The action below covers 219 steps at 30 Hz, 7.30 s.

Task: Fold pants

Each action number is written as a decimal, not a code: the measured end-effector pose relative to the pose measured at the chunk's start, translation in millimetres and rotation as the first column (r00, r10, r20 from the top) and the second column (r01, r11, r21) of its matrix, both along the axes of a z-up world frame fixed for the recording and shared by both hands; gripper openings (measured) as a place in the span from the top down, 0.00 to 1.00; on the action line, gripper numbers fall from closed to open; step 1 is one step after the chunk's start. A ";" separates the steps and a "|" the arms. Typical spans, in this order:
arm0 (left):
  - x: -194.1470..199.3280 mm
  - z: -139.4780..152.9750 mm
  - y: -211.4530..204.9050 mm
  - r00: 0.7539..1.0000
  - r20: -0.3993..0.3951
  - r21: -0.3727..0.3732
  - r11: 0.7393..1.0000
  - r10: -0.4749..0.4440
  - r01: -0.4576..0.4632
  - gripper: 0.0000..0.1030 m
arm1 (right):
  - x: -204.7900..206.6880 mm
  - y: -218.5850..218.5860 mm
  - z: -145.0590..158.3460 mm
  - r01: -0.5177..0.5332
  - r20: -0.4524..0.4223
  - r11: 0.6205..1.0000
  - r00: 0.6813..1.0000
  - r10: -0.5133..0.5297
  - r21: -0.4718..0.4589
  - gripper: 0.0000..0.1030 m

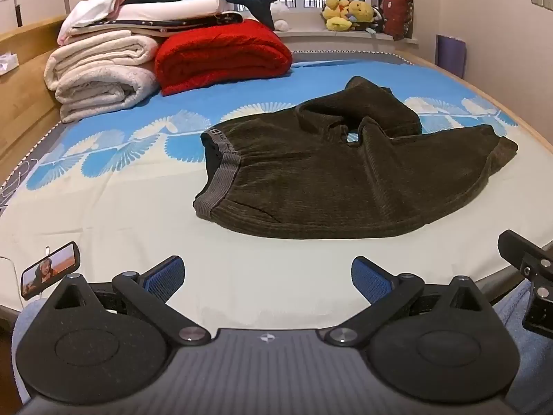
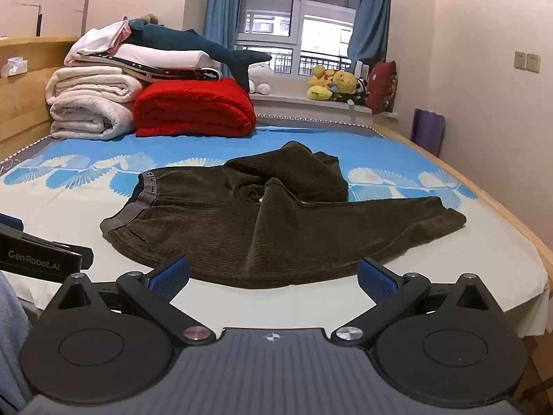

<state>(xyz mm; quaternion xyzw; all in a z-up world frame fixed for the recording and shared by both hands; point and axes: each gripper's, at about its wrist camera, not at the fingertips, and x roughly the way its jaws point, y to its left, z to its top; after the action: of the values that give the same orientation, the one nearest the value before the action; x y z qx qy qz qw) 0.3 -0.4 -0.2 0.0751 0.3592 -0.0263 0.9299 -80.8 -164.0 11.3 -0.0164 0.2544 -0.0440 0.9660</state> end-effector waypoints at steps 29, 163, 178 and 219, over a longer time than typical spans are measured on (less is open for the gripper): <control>2.7 -4.0 1.8 1.000 -0.021 -0.013 1.000 0.009 -0.010 0.00 | 3.9 2.0 -4.1 -0.022 -0.014 1.000 1.000 0.022 -0.005 0.01; 273.9 -151.1 32.7 0.987 -0.158 -0.008 1.000 -0.009 0.008 0.00 | 217.8 -77.1 -106.6 0.225 -0.201 0.961 0.961 -0.191 0.162 0.01; 284.2 -158.7 97.1 0.948 -0.228 -0.226 0.934 0.224 -0.275 0.00 | 212.5 -84.9 -106.9 0.247 -0.205 0.954 0.956 -0.211 0.170 0.01; 258.7 -139.5 106.7 0.938 -0.244 -0.287 0.905 0.246 -0.313 0.68 | 225.4 -108.3 -133.6 0.437 -0.392 0.842 0.869 -0.304 0.316 0.01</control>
<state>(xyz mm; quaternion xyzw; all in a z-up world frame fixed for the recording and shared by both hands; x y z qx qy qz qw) 258.9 106.2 -139.7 -0.1330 0.4496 0.0423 0.8823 144.7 -272.3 -122.3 0.2213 0.4123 -0.1769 0.8659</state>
